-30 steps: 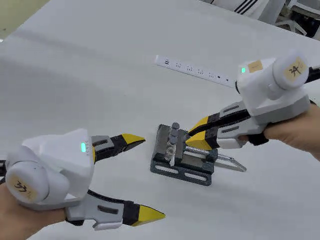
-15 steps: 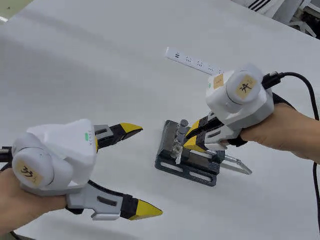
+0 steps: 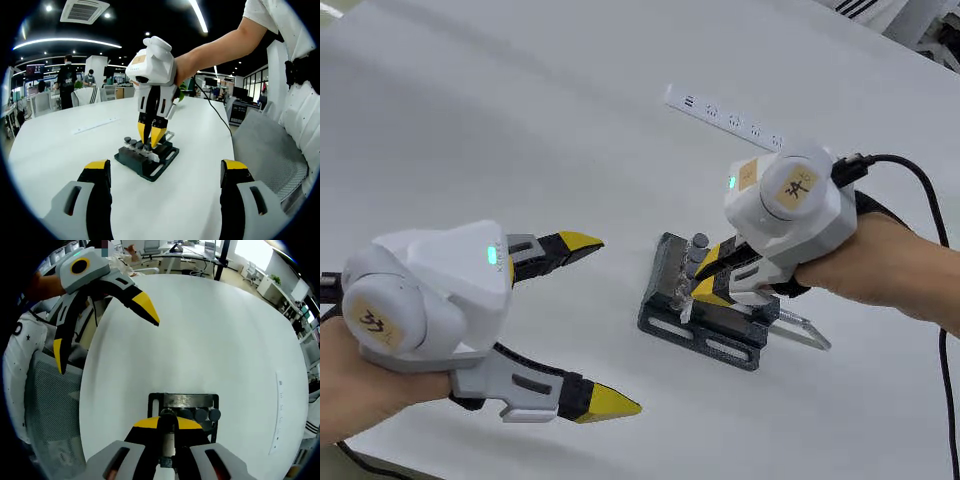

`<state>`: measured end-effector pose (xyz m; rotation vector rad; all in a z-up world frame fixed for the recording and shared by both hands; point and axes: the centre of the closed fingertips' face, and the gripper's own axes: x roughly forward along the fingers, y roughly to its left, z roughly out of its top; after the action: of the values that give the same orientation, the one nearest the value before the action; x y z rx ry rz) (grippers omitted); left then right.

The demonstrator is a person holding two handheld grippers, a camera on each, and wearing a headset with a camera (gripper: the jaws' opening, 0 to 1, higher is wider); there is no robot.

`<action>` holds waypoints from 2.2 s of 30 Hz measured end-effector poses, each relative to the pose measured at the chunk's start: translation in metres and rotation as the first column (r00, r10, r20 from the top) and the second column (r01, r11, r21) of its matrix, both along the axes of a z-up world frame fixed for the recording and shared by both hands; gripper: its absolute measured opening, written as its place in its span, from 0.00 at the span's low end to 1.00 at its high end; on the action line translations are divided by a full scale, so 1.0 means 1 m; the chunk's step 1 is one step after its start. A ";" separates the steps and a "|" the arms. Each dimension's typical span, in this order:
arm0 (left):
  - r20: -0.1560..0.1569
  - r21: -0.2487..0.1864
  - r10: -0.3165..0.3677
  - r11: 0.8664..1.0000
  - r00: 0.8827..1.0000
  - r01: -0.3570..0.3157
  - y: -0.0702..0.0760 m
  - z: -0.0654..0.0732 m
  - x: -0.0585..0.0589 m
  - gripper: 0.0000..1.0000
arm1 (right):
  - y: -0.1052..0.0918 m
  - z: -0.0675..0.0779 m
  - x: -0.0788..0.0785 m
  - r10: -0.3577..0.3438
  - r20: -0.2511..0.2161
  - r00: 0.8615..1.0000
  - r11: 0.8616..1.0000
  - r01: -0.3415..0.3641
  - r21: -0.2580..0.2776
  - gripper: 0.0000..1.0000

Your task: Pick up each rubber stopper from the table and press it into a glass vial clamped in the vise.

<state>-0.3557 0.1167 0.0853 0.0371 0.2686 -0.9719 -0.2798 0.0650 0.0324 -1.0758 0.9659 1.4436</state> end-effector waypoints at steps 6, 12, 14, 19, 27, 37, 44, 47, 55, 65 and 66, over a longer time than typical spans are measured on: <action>-0.003 -0.010 0.001 1.000 1.000 -0.001 0.000 0.000 0.001 0.90 | 0.002 -0.001 0.001 0.014 0.007 1.000 1.000 -0.014 -0.014 0.05; -0.003 -0.019 -0.003 1.000 1.000 0.003 -0.002 0.002 0.001 0.89 | 0.001 -0.001 0.002 0.032 0.016 0.999 0.999 -0.032 -0.026 0.05; -0.003 -0.020 -0.003 1.000 1.000 0.003 -0.002 0.002 0.001 0.89 | 0.002 -0.001 0.000 0.038 0.022 0.999 0.999 -0.037 -0.034 0.05; -0.004 -0.028 0.001 1.000 1.000 -0.001 -0.002 0.002 0.000 0.89 | 0.002 -0.003 -0.001 0.065 0.034 0.997 0.997 -0.063 -0.053 0.05; -0.007 -0.033 0.008 0.999 1.000 -0.008 -0.003 0.001 -0.002 0.88 | 0.001 -0.003 -0.002 0.063 0.026 0.998 0.996 -0.062 -0.059 0.05; -0.009 -0.035 0.009 0.999 1.000 -0.010 -0.003 -0.001 -0.004 0.87 | -0.001 -0.006 -0.004 0.091 0.045 0.995 0.993 -0.087 -0.082 0.05; -0.010 -0.040 0.014 0.999 1.000 -0.015 -0.003 -0.001 -0.005 0.87 | 0.000 -0.006 -0.007 0.146 0.069 0.987 0.983 -0.137 -0.122 0.04; -0.011 -0.039 0.012 0.999 1.000 -0.013 -0.003 -0.001 -0.005 0.87 | 0.000 -0.008 -0.006 0.198 0.097 0.975 0.970 -0.181 -0.162 0.04; -0.007 -0.042 0.012 0.999 1.000 -0.013 -0.003 0.002 -0.003 0.87 | 0.002 -0.008 -0.004 0.195 0.111 0.974 0.967 -0.173 -0.185 0.04; -0.006 -0.039 0.006 0.999 1.000 -0.006 -0.006 0.005 -0.002 0.87 | 0.002 -0.007 -0.001 0.113 0.047 0.992 0.991 -0.110 -0.075 0.06; -0.007 -0.037 0.007 0.999 1.000 -0.008 -0.005 0.004 -0.001 0.87 | 0.003 -0.007 -0.001 0.118 0.048 0.992 0.991 -0.115 -0.073 0.07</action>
<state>-0.3570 0.1113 0.0896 -0.0017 0.2569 -0.9695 -0.2812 0.0680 0.0255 -1.2336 0.9353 1.4773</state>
